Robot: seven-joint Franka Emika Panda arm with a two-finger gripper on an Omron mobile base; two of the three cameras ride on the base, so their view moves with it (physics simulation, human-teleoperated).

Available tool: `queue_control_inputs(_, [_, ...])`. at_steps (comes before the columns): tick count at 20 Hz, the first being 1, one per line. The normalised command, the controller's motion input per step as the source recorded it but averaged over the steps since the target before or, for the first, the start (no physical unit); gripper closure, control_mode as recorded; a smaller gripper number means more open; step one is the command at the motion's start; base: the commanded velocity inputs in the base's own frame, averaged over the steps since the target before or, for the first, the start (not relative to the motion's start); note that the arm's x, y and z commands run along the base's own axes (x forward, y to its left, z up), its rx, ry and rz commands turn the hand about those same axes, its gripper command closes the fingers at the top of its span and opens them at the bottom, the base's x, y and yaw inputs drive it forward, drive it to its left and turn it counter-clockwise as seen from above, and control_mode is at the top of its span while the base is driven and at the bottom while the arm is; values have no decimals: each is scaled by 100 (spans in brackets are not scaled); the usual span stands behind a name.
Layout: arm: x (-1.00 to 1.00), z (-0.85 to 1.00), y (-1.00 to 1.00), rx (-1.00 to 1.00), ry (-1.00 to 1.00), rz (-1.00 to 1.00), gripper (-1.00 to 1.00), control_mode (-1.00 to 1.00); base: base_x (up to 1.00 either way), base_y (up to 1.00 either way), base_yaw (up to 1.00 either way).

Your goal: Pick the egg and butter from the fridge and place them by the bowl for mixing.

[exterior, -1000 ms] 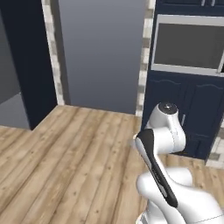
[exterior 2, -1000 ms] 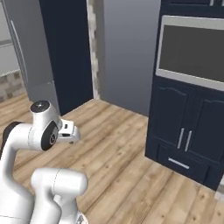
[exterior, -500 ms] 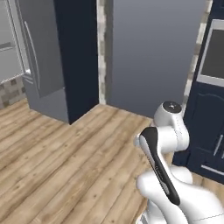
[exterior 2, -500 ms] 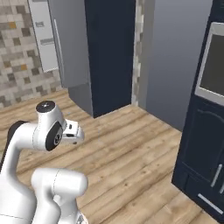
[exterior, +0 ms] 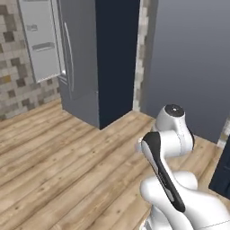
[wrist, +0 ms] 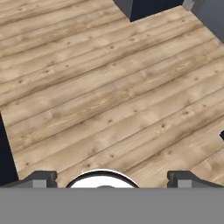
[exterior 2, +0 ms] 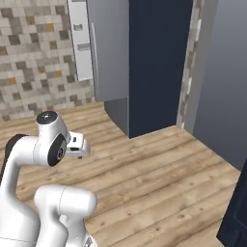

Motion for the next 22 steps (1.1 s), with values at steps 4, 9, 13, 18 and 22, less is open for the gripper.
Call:
queue_control_inputs(4, [0,0,0,0,0,0,-100,100,90,34,4])
queue_control_inputs(9, [0,0,0,0,0,0,-100,100,87,47,0])
queue_control_inputs(13, [0,0,0,0,0,0,-100,100,84,54,0])
queue_control_inputs(18, [0,0,0,0,0,0,-100,100,84,53,0])
queue_control_inputs(22, [0,0,0,0,0,0,-100,100,87,41,-11])
